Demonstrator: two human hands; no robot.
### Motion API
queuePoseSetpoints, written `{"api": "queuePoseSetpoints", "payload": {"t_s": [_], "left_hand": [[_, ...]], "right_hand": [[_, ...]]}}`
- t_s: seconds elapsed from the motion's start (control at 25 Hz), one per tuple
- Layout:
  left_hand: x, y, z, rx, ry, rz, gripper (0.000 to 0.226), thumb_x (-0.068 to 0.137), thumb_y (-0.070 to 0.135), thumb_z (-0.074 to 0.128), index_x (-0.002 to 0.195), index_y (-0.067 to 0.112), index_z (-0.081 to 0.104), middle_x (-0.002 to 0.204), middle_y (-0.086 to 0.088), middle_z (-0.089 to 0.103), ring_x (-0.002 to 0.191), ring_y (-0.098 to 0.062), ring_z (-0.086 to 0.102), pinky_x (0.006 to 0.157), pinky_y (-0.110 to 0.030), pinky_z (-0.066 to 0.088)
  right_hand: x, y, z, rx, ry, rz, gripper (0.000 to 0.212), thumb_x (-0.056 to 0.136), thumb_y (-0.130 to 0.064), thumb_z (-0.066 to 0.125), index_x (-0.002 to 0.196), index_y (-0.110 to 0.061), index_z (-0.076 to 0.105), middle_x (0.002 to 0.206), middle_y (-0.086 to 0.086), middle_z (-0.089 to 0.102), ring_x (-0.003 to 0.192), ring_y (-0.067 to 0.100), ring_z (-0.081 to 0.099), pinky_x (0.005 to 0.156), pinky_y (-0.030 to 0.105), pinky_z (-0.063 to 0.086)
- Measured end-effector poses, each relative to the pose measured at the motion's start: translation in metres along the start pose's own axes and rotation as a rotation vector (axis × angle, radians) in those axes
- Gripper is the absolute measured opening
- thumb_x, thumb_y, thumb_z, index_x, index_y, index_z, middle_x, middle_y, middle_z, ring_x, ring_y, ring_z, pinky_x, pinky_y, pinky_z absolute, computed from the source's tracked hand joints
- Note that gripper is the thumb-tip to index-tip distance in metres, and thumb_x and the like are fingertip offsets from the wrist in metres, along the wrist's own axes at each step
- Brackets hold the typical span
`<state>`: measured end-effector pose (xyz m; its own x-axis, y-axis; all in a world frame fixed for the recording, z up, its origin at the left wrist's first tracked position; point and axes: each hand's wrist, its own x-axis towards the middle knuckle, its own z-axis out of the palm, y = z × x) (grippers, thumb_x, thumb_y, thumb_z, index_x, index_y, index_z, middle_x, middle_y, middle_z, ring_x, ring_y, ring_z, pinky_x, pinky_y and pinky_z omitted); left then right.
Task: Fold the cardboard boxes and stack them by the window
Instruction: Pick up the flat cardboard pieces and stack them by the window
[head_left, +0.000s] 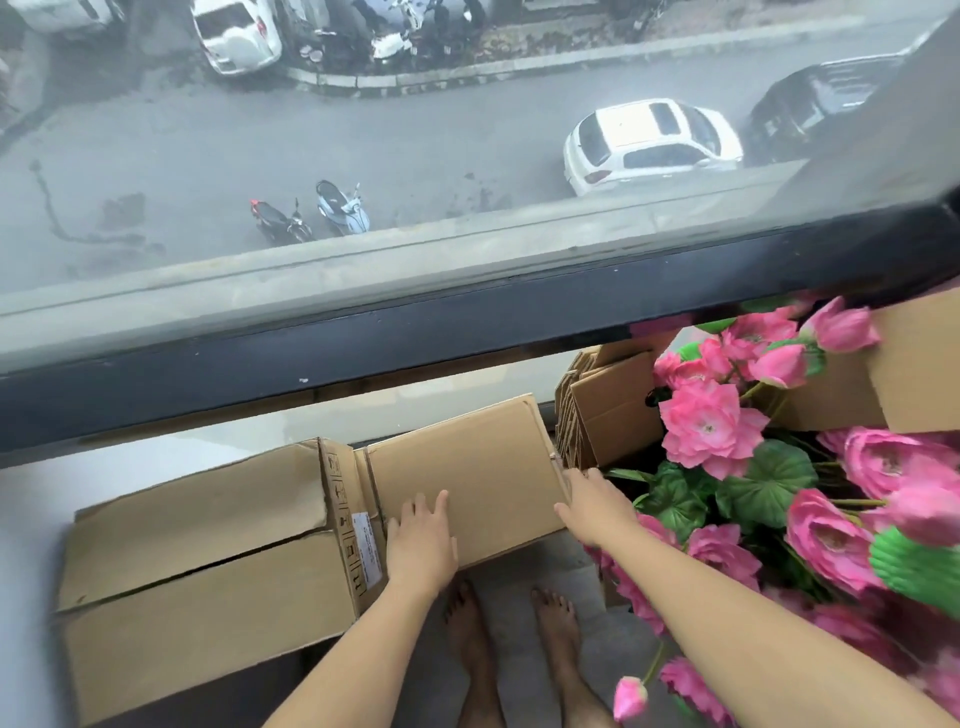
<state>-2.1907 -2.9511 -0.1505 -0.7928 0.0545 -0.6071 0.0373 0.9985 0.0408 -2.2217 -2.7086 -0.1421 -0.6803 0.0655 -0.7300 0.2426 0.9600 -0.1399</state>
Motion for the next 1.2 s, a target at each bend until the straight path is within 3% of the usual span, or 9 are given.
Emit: {"api": "queuePoseSetpoints", "payload": {"t_s": [0.16, 0.32, 0.6, 0.88, 1.04, 1.2], "left_hand": [[-0.038, 0.019, -0.044, 0.054, -0.010, 0.145, 0.052, 0.097, 0.037, 0.051, 0.145, 0.019, 0.038, 0.141, -0.010, 0.046, 0.129, -0.030, 0.043, 0.102, -0.042, 0.042], [-0.062, 0.044, -0.067, 0.085, -0.021, 0.287, 0.044, 0.097, 0.035, 0.050, 0.137, 0.017, 0.044, 0.137, -0.009, 0.049, 0.127, -0.029, 0.045, 0.100, -0.040, 0.044], [-0.147, 0.167, -0.087, 0.307, -0.073, 0.627, 0.037, 0.094, 0.033, 0.048, 0.123, 0.012, 0.057, 0.127, -0.013, 0.059, 0.120, -0.033, 0.056, 0.094, -0.041, 0.048], [-0.264, 0.334, -0.009, 0.511, -0.138, 0.875, 0.037, 0.091, 0.038, 0.052, 0.120, 0.018, 0.064, 0.119, -0.011, 0.070, 0.110, -0.032, 0.065, 0.086, -0.038, 0.053], [-0.354, 0.435, 0.065, 0.635, -0.146, 1.061, 0.039, 0.094, 0.041, 0.054, 0.122, 0.015, 0.061, 0.123, -0.009, 0.066, 0.114, -0.030, 0.062, 0.091, -0.038, 0.052], [-0.451, 0.524, 0.118, 0.803, -0.180, 1.268, 0.041, 0.096, 0.039, 0.050, 0.129, 0.017, 0.060, 0.130, -0.009, 0.063, 0.120, -0.030, 0.060, 0.096, -0.037, 0.050]], "right_hand": [[-0.076, 0.006, -0.002, 0.025, 0.052, 0.054, 0.048, 0.097, -0.043, 0.051, 0.137, -0.017, 0.046, 0.133, 0.012, 0.049, 0.122, 0.034, 0.053, 0.096, 0.041, 0.047], [-0.139, 0.016, 0.004, 0.205, 0.111, 0.138, 0.044, 0.097, -0.042, 0.052, 0.133, -0.017, 0.051, 0.136, 0.009, 0.051, 0.125, 0.032, 0.052, 0.098, 0.041, 0.047], [-0.252, 0.092, 0.055, 0.489, 0.222, 0.392, 0.046, 0.096, -0.045, 0.053, 0.132, -0.017, 0.053, 0.135, 0.010, 0.053, 0.123, 0.033, 0.055, 0.099, 0.040, 0.047], [-0.381, 0.224, 0.155, 0.761, 0.323, 0.580, 0.046, 0.094, -0.042, 0.056, 0.133, -0.017, 0.054, 0.133, 0.010, 0.054, 0.119, 0.035, 0.058, 0.096, 0.039, 0.049], [-0.480, 0.326, 0.230, 0.897, 0.384, 0.786, 0.048, 0.095, -0.044, 0.053, 0.134, -0.016, 0.052, 0.136, 0.009, 0.054, 0.122, 0.031, 0.056, 0.097, 0.037, 0.048], [-0.572, 0.392, 0.299, 1.074, 0.477, 1.024, 0.040, 0.097, -0.042, 0.052, 0.123, -0.012, 0.055, 0.130, 0.010, 0.058, 0.117, 0.029, 0.059, 0.089, 0.033, 0.046]]}}
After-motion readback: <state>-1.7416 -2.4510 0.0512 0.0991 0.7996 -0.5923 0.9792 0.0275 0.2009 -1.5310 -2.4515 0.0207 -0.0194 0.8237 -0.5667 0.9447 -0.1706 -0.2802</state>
